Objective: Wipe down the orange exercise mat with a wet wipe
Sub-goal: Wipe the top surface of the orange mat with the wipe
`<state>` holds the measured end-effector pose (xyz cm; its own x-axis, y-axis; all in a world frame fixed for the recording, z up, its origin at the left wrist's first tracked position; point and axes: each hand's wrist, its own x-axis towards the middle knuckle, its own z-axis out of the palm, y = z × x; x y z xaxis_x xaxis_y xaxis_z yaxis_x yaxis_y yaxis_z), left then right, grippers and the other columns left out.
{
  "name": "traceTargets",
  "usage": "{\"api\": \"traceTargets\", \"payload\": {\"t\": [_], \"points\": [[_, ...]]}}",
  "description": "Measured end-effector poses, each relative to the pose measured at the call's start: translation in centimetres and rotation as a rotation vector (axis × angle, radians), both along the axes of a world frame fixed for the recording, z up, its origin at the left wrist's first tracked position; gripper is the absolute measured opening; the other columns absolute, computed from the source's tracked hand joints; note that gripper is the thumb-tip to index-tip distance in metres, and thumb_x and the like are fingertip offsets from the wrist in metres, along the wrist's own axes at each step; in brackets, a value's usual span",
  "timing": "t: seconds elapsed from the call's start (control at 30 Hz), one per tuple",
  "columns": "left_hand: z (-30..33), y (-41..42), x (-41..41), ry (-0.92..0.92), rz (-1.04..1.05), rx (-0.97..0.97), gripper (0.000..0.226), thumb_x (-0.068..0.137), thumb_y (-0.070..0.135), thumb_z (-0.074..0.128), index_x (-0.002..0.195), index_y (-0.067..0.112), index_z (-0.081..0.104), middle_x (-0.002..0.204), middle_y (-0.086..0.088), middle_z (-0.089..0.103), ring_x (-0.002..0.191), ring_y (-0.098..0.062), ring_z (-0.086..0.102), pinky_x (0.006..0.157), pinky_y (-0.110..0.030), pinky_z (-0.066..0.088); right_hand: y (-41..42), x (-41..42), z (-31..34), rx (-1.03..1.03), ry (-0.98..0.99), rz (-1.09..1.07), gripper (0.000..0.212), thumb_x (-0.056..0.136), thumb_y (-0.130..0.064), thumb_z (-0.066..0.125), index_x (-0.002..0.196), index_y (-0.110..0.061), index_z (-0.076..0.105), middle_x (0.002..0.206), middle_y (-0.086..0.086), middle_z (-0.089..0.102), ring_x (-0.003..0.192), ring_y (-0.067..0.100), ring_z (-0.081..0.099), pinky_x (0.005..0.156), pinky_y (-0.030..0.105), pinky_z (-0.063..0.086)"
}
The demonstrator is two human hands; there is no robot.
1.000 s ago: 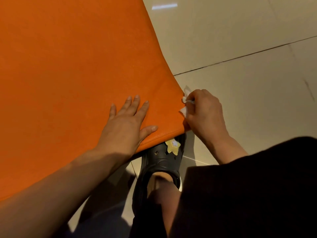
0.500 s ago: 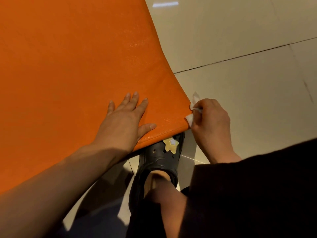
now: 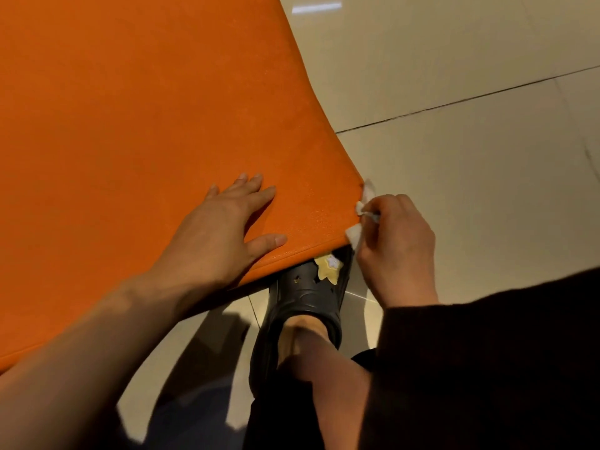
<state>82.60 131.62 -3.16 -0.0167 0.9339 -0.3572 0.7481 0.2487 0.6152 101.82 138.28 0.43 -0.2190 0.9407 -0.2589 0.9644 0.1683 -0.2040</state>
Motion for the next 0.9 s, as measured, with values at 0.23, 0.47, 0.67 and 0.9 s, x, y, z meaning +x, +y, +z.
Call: {"api": "traceTargets", "payload": {"t": [0.23, 0.47, 0.67, 0.9], "points": [[0.1, -2.1, -1.2, -0.004, 0.083, 0.023, 0.076, 0.079, 0.041, 0.073, 0.146, 0.027, 0.039, 0.155, 0.010, 0.027, 0.144, -0.006, 0.018, 0.119, -0.033, 0.016, -3.4, -5.2, -0.2, -0.100, 0.121, 0.569, 0.024, 0.079, 0.000, 0.073, 0.102, -0.003, 0.064, 0.094, 0.011, 0.057, 0.084, 0.026, 0.055, 0.067, 0.027, 0.031], [0.4, -2.1, -1.9, -0.003, 0.121, 0.017, 0.072, 0.081, 0.033, 0.074, 0.144, 0.029, 0.041, 0.154, 0.011, 0.030, 0.144, -0.006, 0.020, 0.118, -0.031, 0.017, -2.4, -4.5, -0.4, 0.042, 0.147, 0.409, 0.014, 0.090, -0.010, 0.062, 0.103, -0.005, 0.063, 0.098, 0.010, 0.056, 0.088, 0.023, 0.053, 0.071, 0.027, 0.036], [-0.1, -2.1, -2.2, 0.036, 0.173, 0.030, 0.058, 0.089, 0.025, 0.067, 0.143, 0.024, 0.045, 0.153, 0.007, 0.034, 0.142, -0.011, 0.028, 0.117, -0.033, 0.022, -1.9, -5.9, -1.3, -0.115, 0.128, 0.756, 0.041, 0.076, -0.002, 0.074, 0.114, -0.005, 0.061, 0.108, 0.009, 0.052, 0.086, 0.016, 0.046, 0.068, 0.022, 0.032], [-0.5, -1.5, -3.1, 0.088, 0.242, 0.043, 0.058, 0.088, 0.024, 0.067, 0.143, 0.021, 0.045, 0.153, 0.002, 0.036, 0.141, -0.015, 0.032, 0.116, -0.033, 0.025, -0.7, -7.3, -1.8, -0.006, 0.189, 0.592, 0.025, 0.084, -0.010, 0.069, 0.107, -0.004, 0.063, 0.119, 0.013, 0.052, 0.095, 0.024, 0.053, 0.085, 0.032, 0.047]]}}
